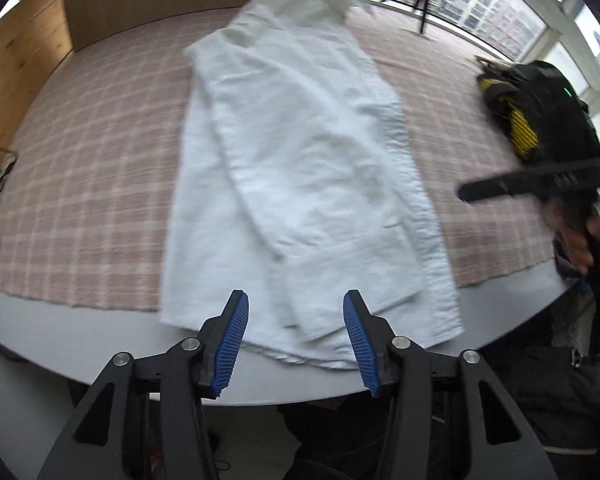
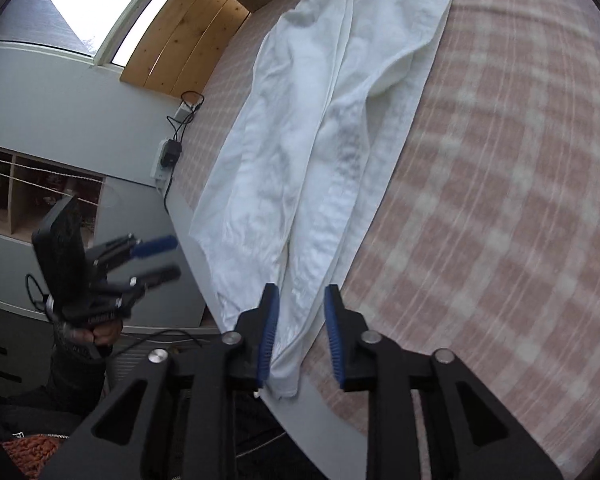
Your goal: Fold clothes
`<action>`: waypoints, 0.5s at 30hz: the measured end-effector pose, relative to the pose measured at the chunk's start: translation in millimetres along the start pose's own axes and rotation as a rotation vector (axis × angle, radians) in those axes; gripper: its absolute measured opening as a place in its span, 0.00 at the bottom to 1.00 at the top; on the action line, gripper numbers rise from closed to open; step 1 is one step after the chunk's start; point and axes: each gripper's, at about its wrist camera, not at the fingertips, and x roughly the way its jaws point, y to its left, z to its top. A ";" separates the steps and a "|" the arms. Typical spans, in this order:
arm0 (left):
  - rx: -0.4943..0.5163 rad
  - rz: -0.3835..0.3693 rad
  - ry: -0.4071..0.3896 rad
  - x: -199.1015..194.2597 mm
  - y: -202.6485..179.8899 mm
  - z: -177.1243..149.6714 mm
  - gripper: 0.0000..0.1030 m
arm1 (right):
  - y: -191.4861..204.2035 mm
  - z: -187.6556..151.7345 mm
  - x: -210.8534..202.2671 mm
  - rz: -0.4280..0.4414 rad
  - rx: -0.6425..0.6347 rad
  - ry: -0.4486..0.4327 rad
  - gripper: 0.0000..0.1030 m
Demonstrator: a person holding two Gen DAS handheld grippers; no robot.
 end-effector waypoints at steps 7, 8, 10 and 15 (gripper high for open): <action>-0.029 0.028 0.034 26.6 46.8 -2.1 0.46 | 18.3 -60.5 24.2 -0.020 0.048 -0.078 0.31; -0.006 0.012 0.038 27.7 45.7 -2.5 0.46 | 25.2 -68.9 20.7 -0.065 0.019 -0.102 0.30; 0.055 -0.018 0.043 29.2 39.6 -3.1 0.46 | 38.9 -85.8 13.6 -0.156 -0.040 -0.151 0.30; 0.189 -0.093 0.071 39.4 20.5 -0.8 0.47 | 54.5 -98.0 18.9 -0.258 -0.062 -0.194 0.30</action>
